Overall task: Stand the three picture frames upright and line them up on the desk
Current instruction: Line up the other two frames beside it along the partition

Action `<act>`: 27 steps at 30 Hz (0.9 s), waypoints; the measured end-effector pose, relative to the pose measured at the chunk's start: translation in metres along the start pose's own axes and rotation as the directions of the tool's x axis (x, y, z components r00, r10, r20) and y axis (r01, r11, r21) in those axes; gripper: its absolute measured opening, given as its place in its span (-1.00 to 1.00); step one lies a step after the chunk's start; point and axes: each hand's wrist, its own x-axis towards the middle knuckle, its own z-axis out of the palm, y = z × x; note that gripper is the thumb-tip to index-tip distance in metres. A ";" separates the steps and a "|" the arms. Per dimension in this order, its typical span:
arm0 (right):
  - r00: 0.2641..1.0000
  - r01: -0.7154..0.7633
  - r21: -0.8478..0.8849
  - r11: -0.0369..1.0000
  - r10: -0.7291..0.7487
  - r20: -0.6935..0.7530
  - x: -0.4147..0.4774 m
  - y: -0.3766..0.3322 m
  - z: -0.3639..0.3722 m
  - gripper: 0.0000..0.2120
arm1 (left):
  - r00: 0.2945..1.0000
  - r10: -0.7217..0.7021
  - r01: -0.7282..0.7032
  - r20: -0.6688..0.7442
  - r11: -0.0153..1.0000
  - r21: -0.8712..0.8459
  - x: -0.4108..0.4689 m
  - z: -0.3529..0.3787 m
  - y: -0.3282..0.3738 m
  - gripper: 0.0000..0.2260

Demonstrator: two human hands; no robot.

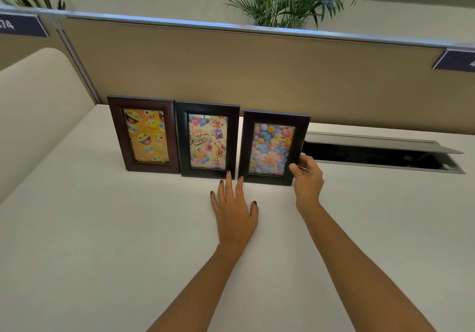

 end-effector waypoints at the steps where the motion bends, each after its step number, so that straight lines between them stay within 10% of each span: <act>1: 1.000 -0.002 -0.001 1.000 0.002 -0.003 0.000 0.000 0.000 -0.76 | 1.000 0.008 -0.008 -0.001 1.000 0.022 0.000 0.000 0.000 -0.42; 27: 0.999 0.023 -0.029 0.999 -0.024 -0.025 0.004 0.003 0.007 -0.74 | 0.999 0.026 -0.033 0.042 0.983 0.181 0.003 0.010 -0.001 -0.34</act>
